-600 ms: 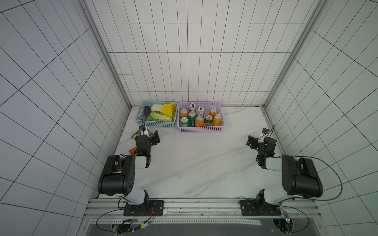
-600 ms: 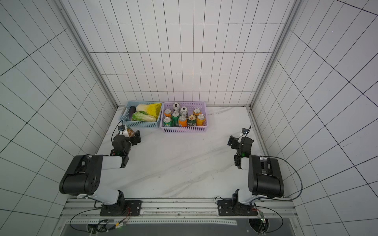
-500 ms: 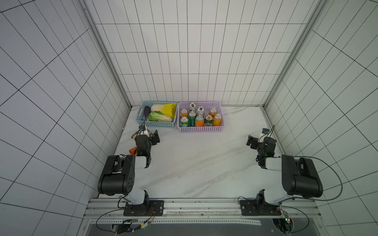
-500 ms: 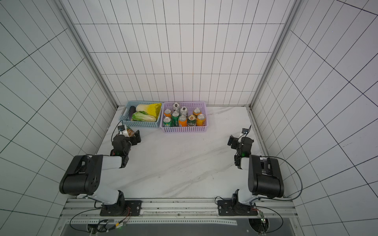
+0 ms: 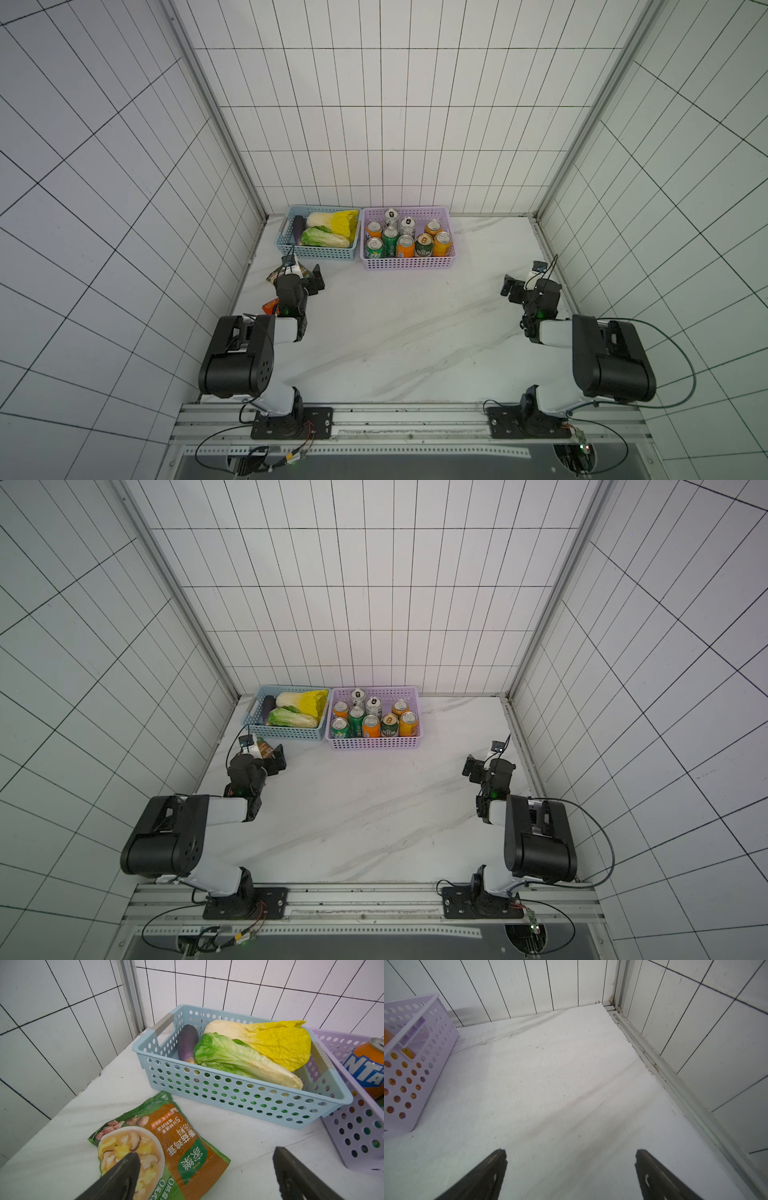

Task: Take out the drinks from the basket
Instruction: Move the basket to the center of the board.

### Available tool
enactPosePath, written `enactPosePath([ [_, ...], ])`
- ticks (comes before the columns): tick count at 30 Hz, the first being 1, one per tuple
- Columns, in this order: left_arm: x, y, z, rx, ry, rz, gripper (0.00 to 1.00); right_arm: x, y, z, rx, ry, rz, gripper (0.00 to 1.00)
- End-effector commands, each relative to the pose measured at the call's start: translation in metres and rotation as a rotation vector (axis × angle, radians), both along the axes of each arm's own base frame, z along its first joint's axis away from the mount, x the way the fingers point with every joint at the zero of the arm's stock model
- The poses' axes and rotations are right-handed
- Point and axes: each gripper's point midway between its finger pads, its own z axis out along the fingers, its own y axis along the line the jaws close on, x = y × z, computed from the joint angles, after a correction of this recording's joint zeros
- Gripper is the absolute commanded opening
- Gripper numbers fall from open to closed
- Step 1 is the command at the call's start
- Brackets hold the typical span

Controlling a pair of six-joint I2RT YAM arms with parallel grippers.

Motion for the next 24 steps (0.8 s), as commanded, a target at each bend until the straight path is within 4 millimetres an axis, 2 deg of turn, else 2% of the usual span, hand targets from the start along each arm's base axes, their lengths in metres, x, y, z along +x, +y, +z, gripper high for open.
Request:
enactPosePath([
  [1, 0.002, 0.008, 0.011, -0.014, -0.036, 0.035, 0.98, 0.005, 0.001, 0.007, -0.008, -0.021, -0.002, 0.99],
  [3, -0.003, 0.016, 0.017, -0.025, -0.042, 0.087, 0.98, 0.006, 0.000, 0.011, -0.006, -0.036, -0.007, 0.99],
  [8, -0.017, 0.023, 0.055, -0.051, -0.065, 0.143, 0.98, -0.006, -0.009, 0.035, -0.018, 0.038, -0.052, 0.99],
  [13, -0.024, 0.011, 0.092, -0.226, -0.021, 0.129, 0.98, -0.024, -0.011, 0.075, 0.033, 0.020, -0.092, 1.00],
  [18, -0.030, -0.026, 0.127, -0.440, -0.030, -0.018, 0.98, -0.043, 0.008, 0.109, 0.128, 0.051, -0.026, 1.00],
  [20, -0.034, -0.040, 0.131, -0.518, -0.006, -0.076, 0.98, -0.050, 0.012, 0.122, 0.163, 0.075, -0.020, 1.00],
  [24, -0.039, -0.071, 0.130, -0.620, 0.063, -0.176, 0.99, -0.063, 0.033, 0.141, 0.240, 0.145, 0.064, 0.99],
])
